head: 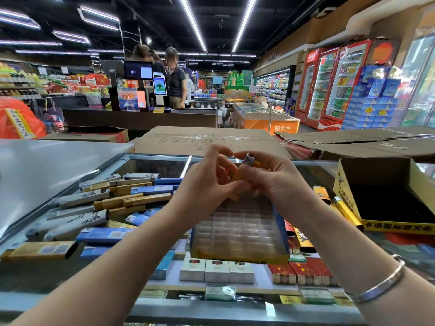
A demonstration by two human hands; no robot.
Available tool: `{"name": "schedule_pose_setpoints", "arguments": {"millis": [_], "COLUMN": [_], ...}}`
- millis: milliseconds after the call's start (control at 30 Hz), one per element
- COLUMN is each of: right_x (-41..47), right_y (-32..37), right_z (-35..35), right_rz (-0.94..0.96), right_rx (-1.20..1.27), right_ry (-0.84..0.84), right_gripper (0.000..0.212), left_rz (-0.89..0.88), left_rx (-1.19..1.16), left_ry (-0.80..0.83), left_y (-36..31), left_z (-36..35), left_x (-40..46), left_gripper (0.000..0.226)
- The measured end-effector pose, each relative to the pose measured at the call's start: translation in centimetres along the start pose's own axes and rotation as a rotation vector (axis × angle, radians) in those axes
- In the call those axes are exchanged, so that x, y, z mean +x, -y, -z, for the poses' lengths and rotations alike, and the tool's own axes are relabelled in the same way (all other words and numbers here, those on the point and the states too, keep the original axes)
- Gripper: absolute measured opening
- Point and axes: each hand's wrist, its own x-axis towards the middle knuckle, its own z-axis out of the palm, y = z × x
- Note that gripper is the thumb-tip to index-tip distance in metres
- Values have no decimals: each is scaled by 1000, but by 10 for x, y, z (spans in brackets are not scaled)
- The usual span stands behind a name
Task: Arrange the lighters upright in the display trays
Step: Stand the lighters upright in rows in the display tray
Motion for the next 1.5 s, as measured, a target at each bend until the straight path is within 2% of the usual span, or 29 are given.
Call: {"name": "schedule_pose_setpoints", "arguments": {"millis": [133,200,300,400,533,600,733,1100,1300,1500], "right_x": [0,0,2,7,9,10,11,11,11,12], "right_y": [1,2,2,1,-10,-13,-14,-15,-21,-23], "right_z": [-3,-2,6,19,30,28,26,26,24,23], "right_rz": [65,89,131,73,-169,-219,-225,-217,-81,-69], "right_rx": [-105,-124,-170,-276,-294,-286,-289,-304,-584,-634], "right_ry": [-63,-109,-276,-445,-388,-361,-346,-339,-344,-332], "right_gripper": [28,24,14,14,18,23,30,31,29,32], "left_rz": [28,32,48,42,19,20,-15,-34,-49,-43], "left_rx": [-118,-141,-27,52,136,138,176,252,414,395], "left_ry": [32,42,-14,-75,-128,-139,-123,-64,-65,-91], "left_y": [1,3,7,11,14,17,22,24,28,29], "left_z": [1,2,7,14,19,21,27,28,27,29], "left_x": [0,-1,1,3,4,5,6,6,5,7], "left_gripper": [46,48,42,38,30,28,25,24,23,18]}}
